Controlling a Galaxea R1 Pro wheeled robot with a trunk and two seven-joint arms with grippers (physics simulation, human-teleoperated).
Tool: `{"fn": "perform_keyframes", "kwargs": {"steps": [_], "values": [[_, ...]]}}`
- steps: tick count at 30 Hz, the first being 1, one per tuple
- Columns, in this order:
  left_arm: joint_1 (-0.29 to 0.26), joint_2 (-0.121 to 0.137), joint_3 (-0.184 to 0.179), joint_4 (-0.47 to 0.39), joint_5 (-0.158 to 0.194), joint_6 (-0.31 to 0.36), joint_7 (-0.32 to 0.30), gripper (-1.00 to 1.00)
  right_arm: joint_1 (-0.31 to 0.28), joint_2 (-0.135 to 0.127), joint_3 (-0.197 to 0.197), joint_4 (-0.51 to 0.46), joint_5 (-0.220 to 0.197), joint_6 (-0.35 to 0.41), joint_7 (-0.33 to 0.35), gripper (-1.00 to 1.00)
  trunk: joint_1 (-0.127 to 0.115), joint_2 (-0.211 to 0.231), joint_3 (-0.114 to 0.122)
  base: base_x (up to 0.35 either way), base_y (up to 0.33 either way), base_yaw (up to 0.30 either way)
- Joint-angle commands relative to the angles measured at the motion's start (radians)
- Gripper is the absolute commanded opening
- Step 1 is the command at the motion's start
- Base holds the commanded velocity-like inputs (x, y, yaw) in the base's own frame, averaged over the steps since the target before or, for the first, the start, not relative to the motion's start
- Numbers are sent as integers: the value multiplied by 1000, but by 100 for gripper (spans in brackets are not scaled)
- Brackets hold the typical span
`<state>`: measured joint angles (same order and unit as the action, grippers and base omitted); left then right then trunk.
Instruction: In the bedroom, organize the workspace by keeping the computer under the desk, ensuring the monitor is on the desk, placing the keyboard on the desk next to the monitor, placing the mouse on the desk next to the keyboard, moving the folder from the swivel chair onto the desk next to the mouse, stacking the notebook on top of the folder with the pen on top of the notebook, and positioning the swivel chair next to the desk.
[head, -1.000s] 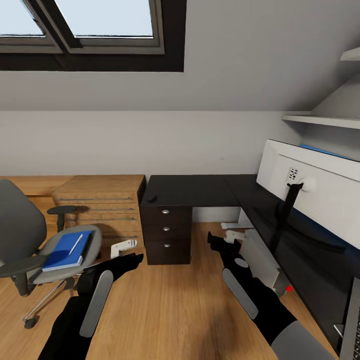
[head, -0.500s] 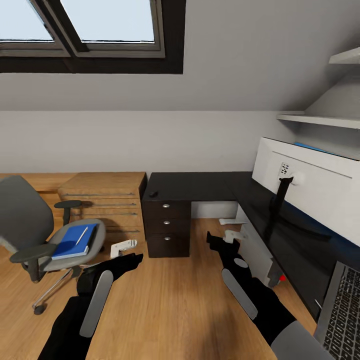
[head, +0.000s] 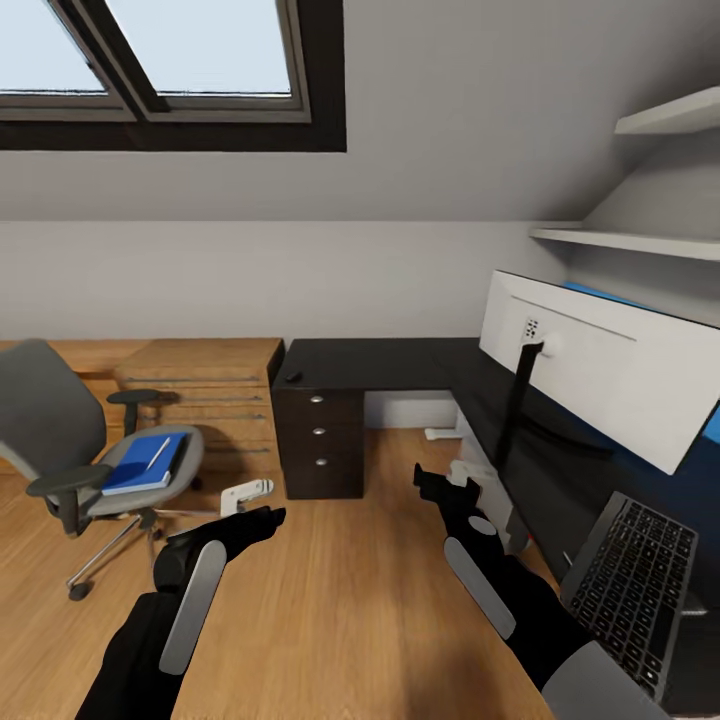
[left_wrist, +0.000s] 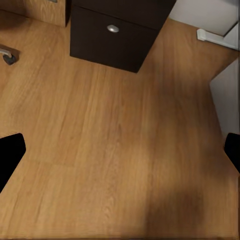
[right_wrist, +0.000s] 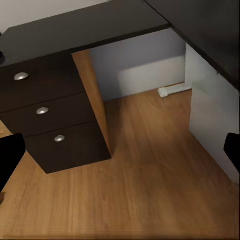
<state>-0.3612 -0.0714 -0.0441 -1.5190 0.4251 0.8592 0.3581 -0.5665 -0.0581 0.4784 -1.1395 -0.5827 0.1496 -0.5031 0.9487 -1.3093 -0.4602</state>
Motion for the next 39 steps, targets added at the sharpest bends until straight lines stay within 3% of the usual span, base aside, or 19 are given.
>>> {"fn": "perform_keyframes", "kwargs": {"steps": [1, 39], "values": [[-1, 0, 0, -1, 11, 3, 10, 100, -1, -1, 4, -2, -4, 4, -8, 100, 0, -1, -1, -158, -297, 0], [-1, 1, 0, 37, 12, 1, 5, 100, -1, -5, 4, 31, -2, -7, -2, 100, 0, -1, -1, -11, -343, 0]]}}
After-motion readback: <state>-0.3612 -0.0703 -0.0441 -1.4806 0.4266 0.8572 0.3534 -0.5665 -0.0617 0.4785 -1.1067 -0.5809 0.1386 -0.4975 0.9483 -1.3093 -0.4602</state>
